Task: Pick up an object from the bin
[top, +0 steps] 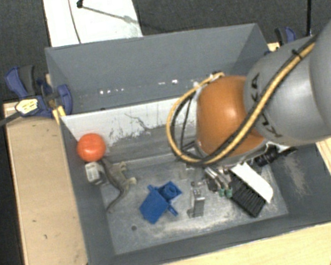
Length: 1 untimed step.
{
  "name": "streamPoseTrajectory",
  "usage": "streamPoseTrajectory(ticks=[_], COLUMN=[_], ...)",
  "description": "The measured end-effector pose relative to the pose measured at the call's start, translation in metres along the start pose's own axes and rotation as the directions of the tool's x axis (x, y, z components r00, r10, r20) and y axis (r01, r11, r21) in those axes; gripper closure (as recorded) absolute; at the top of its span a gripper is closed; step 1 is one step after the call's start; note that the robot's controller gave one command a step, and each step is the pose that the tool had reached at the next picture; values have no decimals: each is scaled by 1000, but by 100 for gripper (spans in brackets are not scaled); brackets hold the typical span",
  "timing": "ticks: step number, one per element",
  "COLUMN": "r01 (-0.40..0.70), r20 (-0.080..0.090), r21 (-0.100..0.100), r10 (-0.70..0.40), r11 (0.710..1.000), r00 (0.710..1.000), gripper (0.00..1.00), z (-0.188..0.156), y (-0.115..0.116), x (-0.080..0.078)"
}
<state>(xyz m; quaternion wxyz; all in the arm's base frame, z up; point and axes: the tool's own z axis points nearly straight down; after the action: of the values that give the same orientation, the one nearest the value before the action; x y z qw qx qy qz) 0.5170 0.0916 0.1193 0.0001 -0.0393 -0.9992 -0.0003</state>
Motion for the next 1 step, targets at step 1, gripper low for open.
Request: streamPoseTrajectory(ticks=[1], r01=[-10], r20=[0], r21=[-1], r10=[10], r11=[1000], r00=[1000], gripper=[0], z=[-1], y=[14], x=[-1])
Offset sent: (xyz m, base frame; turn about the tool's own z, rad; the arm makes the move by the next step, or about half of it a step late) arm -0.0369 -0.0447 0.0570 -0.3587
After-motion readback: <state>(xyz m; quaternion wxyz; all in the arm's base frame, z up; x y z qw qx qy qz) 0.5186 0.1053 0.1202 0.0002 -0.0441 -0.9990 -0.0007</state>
